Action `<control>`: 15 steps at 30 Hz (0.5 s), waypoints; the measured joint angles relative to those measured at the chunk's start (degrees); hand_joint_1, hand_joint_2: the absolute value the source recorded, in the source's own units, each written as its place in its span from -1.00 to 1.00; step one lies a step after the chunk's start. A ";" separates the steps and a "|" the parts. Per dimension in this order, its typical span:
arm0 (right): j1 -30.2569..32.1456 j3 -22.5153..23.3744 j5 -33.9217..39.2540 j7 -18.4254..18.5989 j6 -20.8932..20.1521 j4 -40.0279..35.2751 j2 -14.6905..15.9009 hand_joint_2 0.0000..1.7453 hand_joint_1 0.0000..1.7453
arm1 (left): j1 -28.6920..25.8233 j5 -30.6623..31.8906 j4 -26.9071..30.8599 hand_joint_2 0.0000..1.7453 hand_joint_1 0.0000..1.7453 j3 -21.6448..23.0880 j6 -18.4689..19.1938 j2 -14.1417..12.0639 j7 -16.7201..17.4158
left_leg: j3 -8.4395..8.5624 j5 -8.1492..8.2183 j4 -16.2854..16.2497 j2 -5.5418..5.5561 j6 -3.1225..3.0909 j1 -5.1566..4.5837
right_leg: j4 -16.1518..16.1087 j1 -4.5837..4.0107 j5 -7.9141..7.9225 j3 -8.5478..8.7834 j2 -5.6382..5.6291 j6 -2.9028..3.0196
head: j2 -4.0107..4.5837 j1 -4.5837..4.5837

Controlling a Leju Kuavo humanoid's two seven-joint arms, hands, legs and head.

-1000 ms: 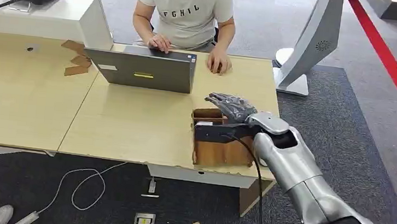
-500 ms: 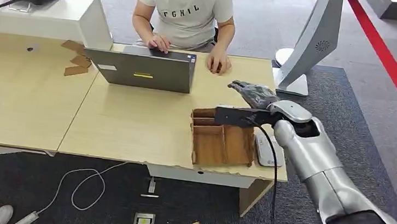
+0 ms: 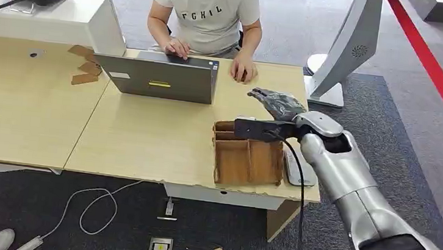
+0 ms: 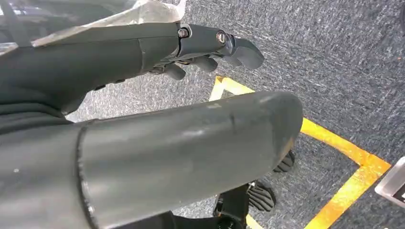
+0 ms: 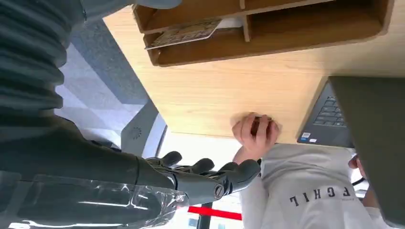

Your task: Pass the card to the sensor for recognition and then transmit it.

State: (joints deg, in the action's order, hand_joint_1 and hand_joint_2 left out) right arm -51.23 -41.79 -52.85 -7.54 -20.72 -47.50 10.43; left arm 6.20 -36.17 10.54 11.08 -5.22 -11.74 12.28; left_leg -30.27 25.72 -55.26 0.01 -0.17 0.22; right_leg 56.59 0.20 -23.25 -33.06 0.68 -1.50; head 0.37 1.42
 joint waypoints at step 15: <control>1.93 0.02 0.79 0.83 0.02 -0.02 -0.37 1.00 -1.00 | 0.00 -0.20 0.00 -1.00 -1.00 0.07 -0.24 0.13 0.07 | 0.00 0.00 0.00 0.00 0.00 0.00 | 0.00 0.00 0.01 -0.01 0.00 0.01 | 0.00 0.00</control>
State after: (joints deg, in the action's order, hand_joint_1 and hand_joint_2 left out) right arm -49.30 -41.77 -52.06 -6.71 -20.70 -47.52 10.05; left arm 6.20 -36.37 10.54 11.15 -5.46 -11.61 12.35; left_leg -30.27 25.72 -55.27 0.01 -0.16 0.22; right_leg 56.59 0.20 -23.24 -33.07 0.68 -1.50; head 0.37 1.42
